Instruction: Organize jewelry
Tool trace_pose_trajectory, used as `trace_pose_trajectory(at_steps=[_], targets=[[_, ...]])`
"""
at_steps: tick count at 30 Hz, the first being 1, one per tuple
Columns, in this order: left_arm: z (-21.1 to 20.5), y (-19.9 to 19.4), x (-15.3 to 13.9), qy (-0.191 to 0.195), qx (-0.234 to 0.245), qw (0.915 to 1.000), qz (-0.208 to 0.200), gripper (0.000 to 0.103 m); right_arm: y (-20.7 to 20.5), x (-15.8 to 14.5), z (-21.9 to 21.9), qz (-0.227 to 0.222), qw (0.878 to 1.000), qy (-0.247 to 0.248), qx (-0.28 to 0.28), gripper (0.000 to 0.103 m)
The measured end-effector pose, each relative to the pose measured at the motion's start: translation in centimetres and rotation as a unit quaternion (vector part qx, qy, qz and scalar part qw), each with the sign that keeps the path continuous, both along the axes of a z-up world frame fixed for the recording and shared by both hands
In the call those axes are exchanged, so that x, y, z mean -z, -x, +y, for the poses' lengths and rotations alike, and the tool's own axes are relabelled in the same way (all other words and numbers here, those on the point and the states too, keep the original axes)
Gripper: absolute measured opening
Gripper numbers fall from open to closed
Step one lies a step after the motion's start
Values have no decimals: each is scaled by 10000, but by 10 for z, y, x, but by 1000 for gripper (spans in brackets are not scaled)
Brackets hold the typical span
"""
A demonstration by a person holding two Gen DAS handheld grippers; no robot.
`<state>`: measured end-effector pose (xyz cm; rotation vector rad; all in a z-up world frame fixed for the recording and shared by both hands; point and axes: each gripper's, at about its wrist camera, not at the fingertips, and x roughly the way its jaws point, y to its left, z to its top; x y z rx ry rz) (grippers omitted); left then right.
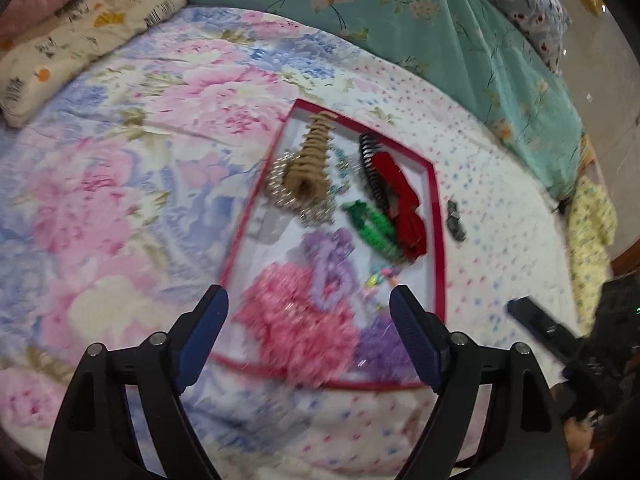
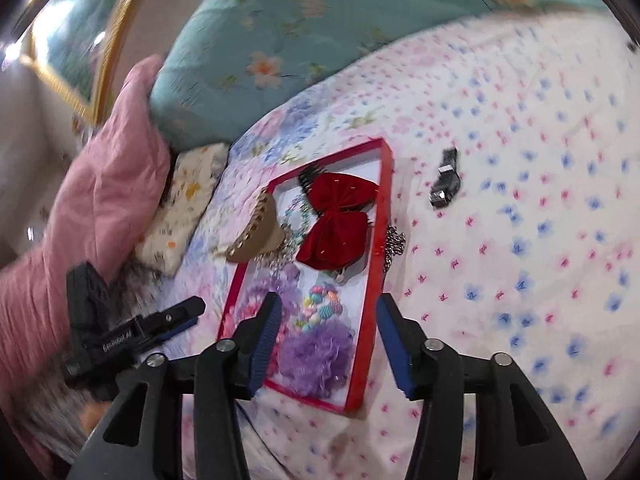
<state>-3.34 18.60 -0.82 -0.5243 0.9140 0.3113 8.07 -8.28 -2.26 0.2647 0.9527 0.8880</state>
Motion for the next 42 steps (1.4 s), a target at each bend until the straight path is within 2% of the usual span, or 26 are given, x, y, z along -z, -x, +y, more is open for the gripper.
trace_pose_trajectory(at_steps=[6,10,15,17,20,21,25,32,35,42], targets=[[-18,27,-7,-583,45,9979,266,84,37,-25,5,-962,9927,562,-463,64],[-27,43,-17,-1011,67,9944,304,84,60,-36,8,-1471,9815,931,-797,78],[-33,56,-37,-1470,136,9881,425,86,81,-51,13,-1847,9652,1310,-1311,84],[-34,58,-44,-1613,148,9857,472,89,90,-58,13,-2020,9584,1390,-1459,89],[-34,58,-50,-1800,88,9821,542,100,100,-68,14,-2248,9511,1467,-1529,99],[-34,58,-49,-1853,56,9812,538,103,101,-70,15,-2276,9502,1477,-1530,100],[-35,52,-39,-1939,15,9790,633,103,94,-61,24,-2171,9527,1519,-1488,100],[-28,38,-15,-1922,-185,9774,855,103,76,-23,37,-1807,9603,1674,-1310,100],[-27,35,-10,-1888,-239,9780,857,103,72,-8,42,-1690,9611,1748,-1311,100],[-28,36,-5,-2007,-384,9762,728,103,72,8,45,-1743,9595,1869,-1188,100]])
